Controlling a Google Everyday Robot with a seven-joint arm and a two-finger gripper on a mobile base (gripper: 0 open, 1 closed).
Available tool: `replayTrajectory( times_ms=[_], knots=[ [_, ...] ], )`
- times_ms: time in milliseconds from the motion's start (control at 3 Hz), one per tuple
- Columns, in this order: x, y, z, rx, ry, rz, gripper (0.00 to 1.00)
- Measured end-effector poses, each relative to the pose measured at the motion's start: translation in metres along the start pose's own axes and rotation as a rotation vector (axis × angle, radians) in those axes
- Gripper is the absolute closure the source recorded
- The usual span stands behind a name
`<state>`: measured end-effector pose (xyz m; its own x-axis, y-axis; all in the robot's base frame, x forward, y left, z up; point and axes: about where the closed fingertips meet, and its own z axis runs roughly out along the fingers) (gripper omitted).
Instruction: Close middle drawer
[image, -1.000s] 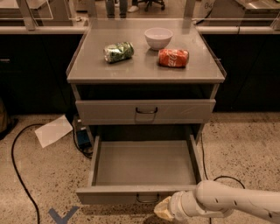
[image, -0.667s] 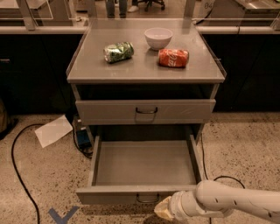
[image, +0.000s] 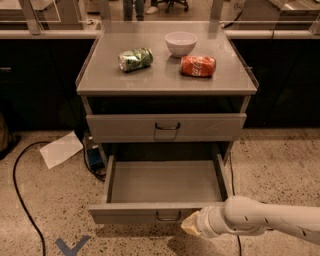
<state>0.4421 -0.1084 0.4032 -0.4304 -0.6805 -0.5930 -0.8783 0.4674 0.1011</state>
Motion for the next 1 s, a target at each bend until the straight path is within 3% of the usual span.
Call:
replayTrajectory(
  times_ms=[333,667,1000],
  knots=[
    [0.0,0.0,0.0,0.0,0.0,0.0,1.0],
    [-0.014,-0.037,0.005,0.037,0.007,-0.033,1.0],
    [-0.014,-0.037,0.005,0.037,0.007,-0.033,1.0]
  ],
)
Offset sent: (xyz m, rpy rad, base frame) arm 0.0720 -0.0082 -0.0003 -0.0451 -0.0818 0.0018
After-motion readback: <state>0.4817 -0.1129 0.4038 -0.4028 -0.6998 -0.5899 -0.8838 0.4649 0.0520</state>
